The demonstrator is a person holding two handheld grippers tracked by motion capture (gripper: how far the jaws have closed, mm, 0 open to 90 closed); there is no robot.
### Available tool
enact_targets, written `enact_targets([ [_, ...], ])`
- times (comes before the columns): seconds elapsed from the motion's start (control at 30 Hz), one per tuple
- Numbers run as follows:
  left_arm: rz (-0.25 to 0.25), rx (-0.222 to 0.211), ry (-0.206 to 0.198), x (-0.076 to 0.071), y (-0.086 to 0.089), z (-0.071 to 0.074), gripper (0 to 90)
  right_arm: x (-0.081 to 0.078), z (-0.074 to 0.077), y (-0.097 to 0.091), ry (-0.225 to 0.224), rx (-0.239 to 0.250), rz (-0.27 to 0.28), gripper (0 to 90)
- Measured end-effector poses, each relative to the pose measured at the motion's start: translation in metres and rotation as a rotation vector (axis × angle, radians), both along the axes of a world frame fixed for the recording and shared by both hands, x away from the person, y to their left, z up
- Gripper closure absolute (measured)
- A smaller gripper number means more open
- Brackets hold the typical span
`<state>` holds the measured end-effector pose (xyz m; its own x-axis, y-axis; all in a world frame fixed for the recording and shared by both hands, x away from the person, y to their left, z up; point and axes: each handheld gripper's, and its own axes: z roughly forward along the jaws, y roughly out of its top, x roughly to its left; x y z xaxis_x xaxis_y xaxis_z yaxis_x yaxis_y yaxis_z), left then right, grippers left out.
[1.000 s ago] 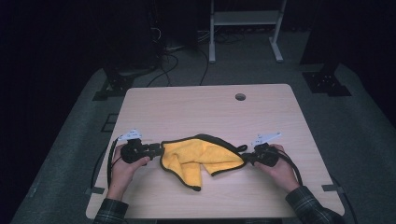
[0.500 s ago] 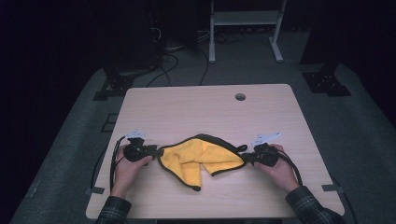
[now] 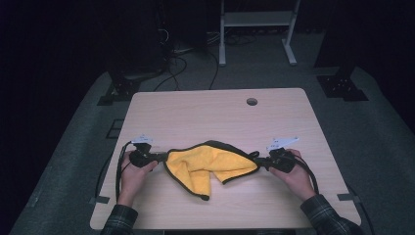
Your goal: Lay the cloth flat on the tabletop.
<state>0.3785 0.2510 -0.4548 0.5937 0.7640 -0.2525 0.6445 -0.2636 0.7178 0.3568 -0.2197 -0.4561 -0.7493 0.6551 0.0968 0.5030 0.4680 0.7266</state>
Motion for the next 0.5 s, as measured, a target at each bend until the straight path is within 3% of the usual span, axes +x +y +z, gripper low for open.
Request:
enact_targets([
  [0.13,0.023,-0.048,-0.059,0.000,0.004,0.014,86.8,0.004,0.009,-0.005,-0.023,0.020,-0.016,86.3],
  [0.5,-0.028,-0.132,-0.177,0.002,-0.001,0.045,87.1,0.014,0.042,-0.011,-0.101,0.084,-0.031,86.6],
])
